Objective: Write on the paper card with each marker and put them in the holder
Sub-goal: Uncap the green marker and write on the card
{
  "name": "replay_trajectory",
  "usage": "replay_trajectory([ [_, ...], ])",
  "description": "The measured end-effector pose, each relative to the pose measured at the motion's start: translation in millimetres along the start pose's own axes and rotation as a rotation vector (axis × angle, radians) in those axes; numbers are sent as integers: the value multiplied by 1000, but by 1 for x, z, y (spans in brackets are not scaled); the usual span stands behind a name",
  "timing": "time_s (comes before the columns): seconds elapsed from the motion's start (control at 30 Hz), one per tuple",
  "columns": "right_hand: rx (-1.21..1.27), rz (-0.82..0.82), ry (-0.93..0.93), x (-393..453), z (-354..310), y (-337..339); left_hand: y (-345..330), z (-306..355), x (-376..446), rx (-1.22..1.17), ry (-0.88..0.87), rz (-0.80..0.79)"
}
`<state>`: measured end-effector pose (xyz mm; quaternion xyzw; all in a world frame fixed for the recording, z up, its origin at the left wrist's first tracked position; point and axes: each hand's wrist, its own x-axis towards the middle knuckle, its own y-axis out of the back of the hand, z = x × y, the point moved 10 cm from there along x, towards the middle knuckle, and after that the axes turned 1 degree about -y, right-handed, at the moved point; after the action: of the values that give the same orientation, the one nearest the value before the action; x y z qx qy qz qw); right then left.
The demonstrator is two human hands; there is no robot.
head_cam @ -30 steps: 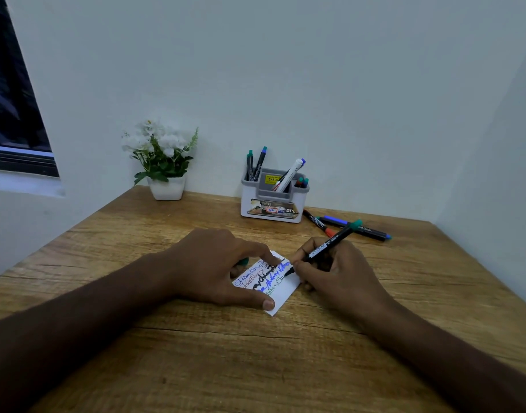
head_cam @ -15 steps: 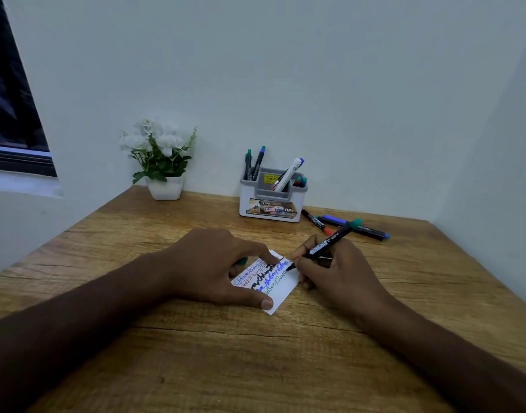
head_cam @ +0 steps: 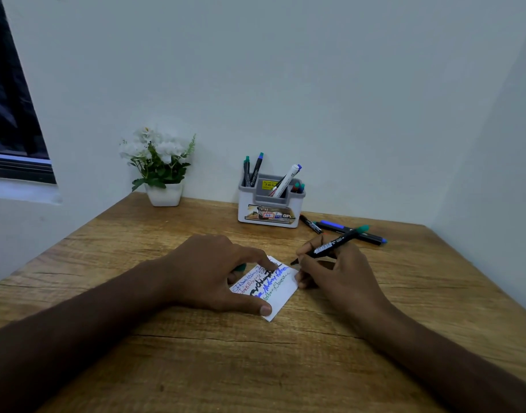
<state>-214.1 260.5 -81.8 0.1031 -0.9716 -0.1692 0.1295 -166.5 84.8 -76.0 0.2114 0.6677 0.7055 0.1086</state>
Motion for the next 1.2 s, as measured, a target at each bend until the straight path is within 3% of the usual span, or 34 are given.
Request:
replay_trajectory([
  [0.1, 39, 5, 34, -3, -6, 1, -2, -1, 0, -12, 4, -14],
  [0.33, 238, -220, -67, -12, -5, -37, 6, -9, -2, -57, 56, 43],
  [0.47, 369, -241, -121, -12, -2, -39, 28, -30, -7, -234, 156, 196],
  [0.6, 436, -269, -111, -12, -7, -42, 29, -27, -7, -396, 123, 163],
  [0.8, 491, -257, -126, -13, -6, -38, 34, -29, -5, -277, 110, 226],
  [1.03, 500, -251, -176, -11, -2, -39, 57, -38, -11, -305, 110, 432],
  [1.2, 573, -224, -182, -10, 2, -37, 52, -31, -10, -272, 93, 404],
])
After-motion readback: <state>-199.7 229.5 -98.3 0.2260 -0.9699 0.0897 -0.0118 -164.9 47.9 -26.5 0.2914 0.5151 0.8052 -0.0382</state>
